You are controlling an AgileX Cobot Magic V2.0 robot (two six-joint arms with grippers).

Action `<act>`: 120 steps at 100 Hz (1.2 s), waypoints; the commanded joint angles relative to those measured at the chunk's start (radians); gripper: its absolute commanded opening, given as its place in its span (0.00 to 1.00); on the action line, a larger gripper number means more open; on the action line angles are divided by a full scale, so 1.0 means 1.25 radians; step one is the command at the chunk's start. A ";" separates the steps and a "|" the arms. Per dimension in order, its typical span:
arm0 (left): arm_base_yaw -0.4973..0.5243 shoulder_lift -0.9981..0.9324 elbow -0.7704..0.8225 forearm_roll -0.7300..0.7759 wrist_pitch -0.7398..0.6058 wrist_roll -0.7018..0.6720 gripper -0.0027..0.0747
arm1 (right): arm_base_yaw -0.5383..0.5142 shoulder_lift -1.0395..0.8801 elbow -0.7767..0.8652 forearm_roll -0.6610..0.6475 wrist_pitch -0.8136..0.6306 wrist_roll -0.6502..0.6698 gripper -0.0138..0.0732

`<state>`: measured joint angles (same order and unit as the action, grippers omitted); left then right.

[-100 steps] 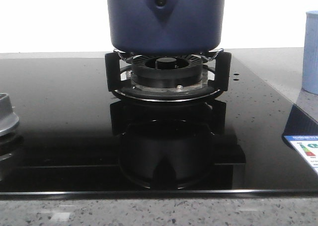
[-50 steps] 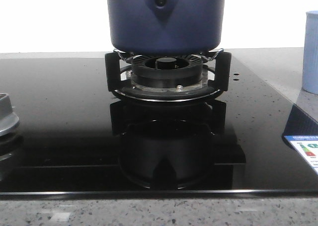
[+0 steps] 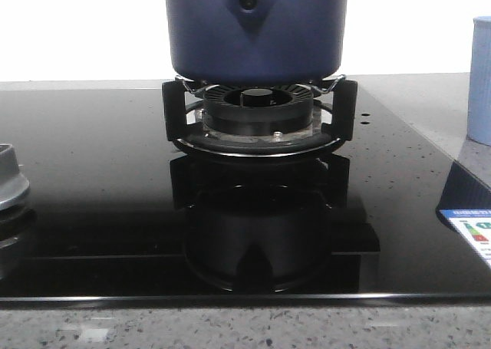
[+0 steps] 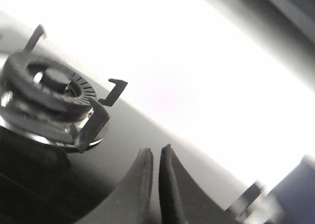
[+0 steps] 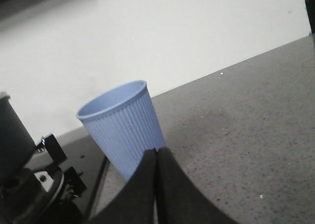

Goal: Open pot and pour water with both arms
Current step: 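Grasp the purple lid knob with the left gripper and lift the lid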

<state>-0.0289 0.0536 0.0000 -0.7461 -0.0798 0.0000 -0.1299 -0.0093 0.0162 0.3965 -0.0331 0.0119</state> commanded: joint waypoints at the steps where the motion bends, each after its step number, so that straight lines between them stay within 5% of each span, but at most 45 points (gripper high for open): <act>1: -0.001 0.013 0.024 -0.090 -0.042 -0.005 0.01 | -0.007 -0.017 0.016 0.065 -0.073 0.001 0.09; 23: -0.001 0.042 -0.134 0.091 0.202 0.067 0.01 | -0.005 0.013 -0.087 0.062 0.100 -0.024 0.09; 43: -0.004 0.202 -0.300 0.099 0.278 0.261 0.01 | -0.005 0.141 -0.241 0.013 0.290 -0.106 0.09; 76: -0.252 0.520 -0.510 0.078 0.284 0.475 0.03 | -0.005 0.271 -0.388 -0.080 0.379 -0.135 0.09; 100: -0.398 0.704 -0.694 -0.007 0.284 0.638 0.03 | -0.005 0.270 -0.390 -0.082 0.378 -0.137 0.09; 112: -0.399 0.769 -0.770 -0.195 0.297 0.758 0.03 | -0.005 0.270 -0.390 -0.082 0.378 -0.137 0.09; 120: -0.376 0.808 -0.822 -0.351 0.397 0.869 0.03 | -0.005 0.270 -0.390 -0.082 0.378 -0.137 0.09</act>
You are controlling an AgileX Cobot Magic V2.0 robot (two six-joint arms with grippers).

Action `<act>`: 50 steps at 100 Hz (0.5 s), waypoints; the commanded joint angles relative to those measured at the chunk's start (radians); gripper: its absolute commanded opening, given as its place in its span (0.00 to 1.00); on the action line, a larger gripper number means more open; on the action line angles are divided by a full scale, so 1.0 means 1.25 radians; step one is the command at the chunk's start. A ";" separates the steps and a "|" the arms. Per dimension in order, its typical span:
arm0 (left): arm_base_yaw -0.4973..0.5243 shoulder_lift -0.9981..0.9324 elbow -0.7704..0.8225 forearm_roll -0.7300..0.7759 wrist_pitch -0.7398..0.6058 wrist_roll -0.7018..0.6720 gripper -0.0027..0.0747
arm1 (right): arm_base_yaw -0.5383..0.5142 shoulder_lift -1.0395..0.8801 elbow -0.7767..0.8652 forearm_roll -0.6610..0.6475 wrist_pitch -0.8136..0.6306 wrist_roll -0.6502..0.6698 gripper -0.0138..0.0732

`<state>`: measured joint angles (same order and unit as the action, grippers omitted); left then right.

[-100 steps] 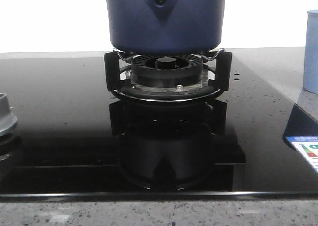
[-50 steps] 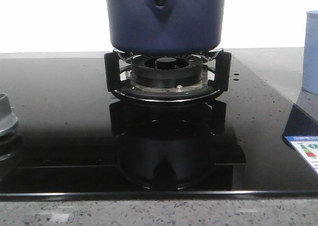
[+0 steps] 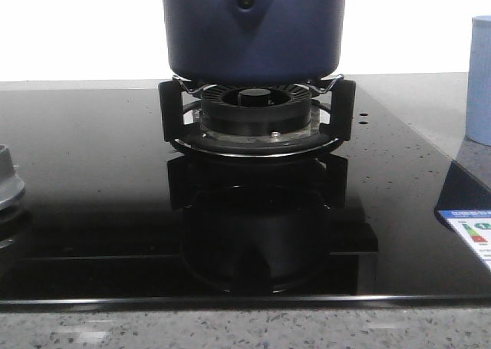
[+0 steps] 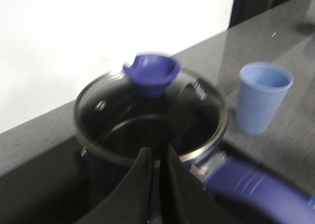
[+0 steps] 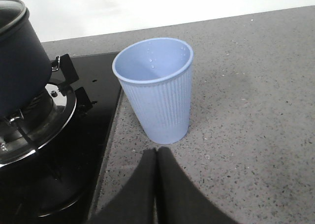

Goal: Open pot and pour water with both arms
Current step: 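Grasp the purple lid knob with the left gripper and lift the lid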

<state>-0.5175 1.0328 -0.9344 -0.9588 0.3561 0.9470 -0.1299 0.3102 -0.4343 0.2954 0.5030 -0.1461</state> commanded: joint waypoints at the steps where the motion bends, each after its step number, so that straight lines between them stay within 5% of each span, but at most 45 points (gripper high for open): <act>1: 0.021 0.032 -0.083 -0.196 0.061 0.130 0.03 | -0.005 0.014 -0.030 -0.001 -0.051 -0.010 0.09; 13: 0.092 0.100 -0.149 -0.396 0.294 0.224 0.03 | -0.005 0.014 -0.030 -0.001 -0.051 -0.010 0.09; 25: 0.165 0.159 -0.202 -0.455 0.467 0.275 0.03 | -0.005 0.014 -0.030 -0.001 -0.051 -0.010 0.09; 41: 0.233 0.218 -0.246 -0.456 0.519 0.390 0.07 | -0.005 0.014 -0.030 -0.001 -0.054 -0.010 0.09; 50: 0.237 0.246 -0.259 -0.454 0.521 0.481 0.25 | -0.005 0.014 -0.030 -0.001 -0.057 -0.010 0.09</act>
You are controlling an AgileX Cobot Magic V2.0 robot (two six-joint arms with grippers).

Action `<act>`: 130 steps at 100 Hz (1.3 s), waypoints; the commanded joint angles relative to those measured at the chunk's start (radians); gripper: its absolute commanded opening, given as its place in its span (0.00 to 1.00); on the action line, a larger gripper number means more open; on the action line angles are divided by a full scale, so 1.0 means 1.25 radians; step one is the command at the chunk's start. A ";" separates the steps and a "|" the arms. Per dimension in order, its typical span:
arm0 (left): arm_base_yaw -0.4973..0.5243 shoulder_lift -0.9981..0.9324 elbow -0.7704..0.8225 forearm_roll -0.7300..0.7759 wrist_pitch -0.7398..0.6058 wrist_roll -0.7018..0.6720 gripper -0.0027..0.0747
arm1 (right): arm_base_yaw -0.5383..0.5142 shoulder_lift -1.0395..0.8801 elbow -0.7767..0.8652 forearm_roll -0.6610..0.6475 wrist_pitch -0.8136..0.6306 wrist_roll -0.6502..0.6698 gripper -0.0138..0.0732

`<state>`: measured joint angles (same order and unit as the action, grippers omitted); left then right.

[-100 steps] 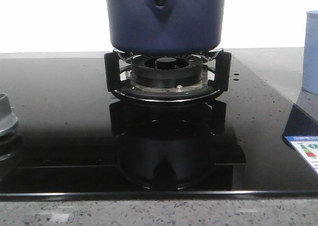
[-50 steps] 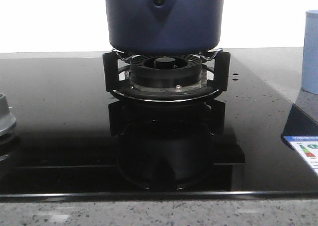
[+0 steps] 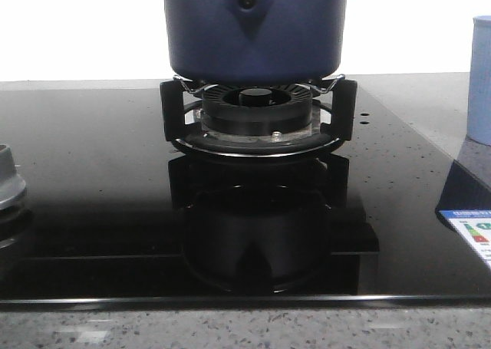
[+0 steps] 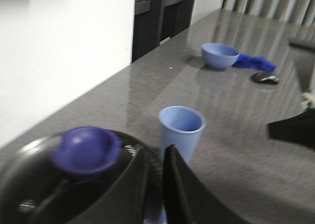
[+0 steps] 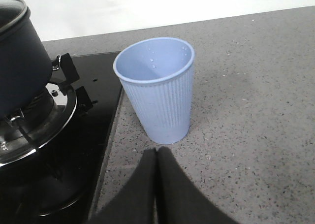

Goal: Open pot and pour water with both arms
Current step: 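Grasp the purple lid knob with the left gripper and lift the lid, then grasp the light-blue ribbed cup with the right gripper and lift it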

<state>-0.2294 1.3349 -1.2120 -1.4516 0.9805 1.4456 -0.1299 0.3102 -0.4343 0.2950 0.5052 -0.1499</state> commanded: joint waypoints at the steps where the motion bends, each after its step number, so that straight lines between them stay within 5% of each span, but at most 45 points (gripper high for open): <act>1: 0.007 0.007 -0.038 -0.060 0.021 0.088 0.29 | -0.005 0.014 -0.030 -0.001 -0.059 -0.007 0.09; 10: -0.002 0.034 -0.040 -0.076 0.003 0.132 0.56 | -0.005 0.014 -0.030 -0.001 -0.064 -0.007 0.09; 20: -0.022 0.064 -0.040 -0.081 -0.046 0.138 0.71 | -0.004 0.014 -0.030 -0.002 -0.071 -0.007 0.09; 65: -0.082 0.209 -0.141 -0.120 -0.111 0.207 0.71 | 0.013 0.014 -0.030 -0.004 -0.078 -0.040 0.09; 87: -0.081 0.242 -0.152 -0.120 -0.154 0.207 0.85 | 0.013 0.014 -0.030 -0.004 -0.078 -0.040 0.09; 130: -0.081 0.307 -0.169 -0.177 -0.144 0.208 0.84 | 0.013 0.014 -0.030 -0.004 -0.081 -0.040 0.09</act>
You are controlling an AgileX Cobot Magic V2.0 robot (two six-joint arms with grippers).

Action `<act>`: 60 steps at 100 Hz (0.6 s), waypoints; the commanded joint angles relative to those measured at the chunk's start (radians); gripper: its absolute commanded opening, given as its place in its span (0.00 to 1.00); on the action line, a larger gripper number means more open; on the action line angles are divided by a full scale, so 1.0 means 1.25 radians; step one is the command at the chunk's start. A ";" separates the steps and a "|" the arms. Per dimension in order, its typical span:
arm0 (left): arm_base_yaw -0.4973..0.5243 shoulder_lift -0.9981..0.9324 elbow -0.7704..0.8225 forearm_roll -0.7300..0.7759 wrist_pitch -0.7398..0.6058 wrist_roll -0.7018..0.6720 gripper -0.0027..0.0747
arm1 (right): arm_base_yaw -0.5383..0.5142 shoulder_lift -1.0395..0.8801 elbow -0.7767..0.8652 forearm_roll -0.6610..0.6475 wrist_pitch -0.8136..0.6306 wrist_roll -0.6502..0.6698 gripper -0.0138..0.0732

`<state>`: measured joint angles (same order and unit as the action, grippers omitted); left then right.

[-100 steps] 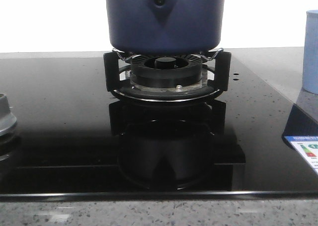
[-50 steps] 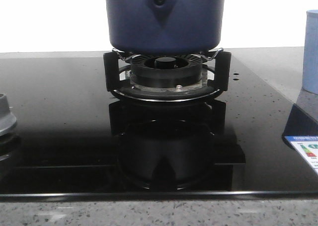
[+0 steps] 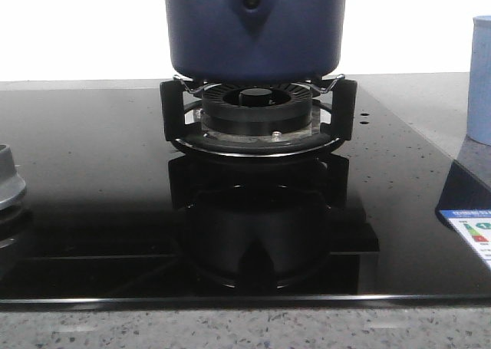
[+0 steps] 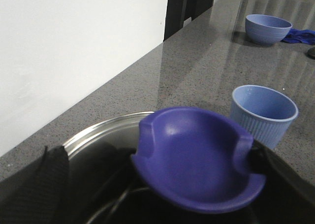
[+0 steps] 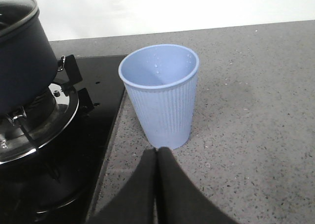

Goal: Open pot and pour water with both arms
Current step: 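Grasp the light-blue ribbed cup with the right gripper and lift it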

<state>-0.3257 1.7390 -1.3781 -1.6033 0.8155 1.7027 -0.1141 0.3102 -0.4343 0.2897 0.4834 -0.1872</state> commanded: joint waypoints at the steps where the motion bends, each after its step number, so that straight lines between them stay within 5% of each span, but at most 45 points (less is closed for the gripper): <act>1: -0.004 -0.016 -0.036 -0.055 -0.012 0.002 0.84 | 0.001 0.014 -0.030 0.000 -0.063 -0.010 0.09; 60: -0.042 -0.004 -0.051 -0.091 0.051 0.002 0.77 | 0.001 0.014 -0.030 0.000 -0.063 -0.010 0.09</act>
<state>-0.3548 1.7754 -1.4101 -1.6485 0.8330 1.7152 -0.1141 0.3102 -0.4343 0.2897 0.4834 -0.1872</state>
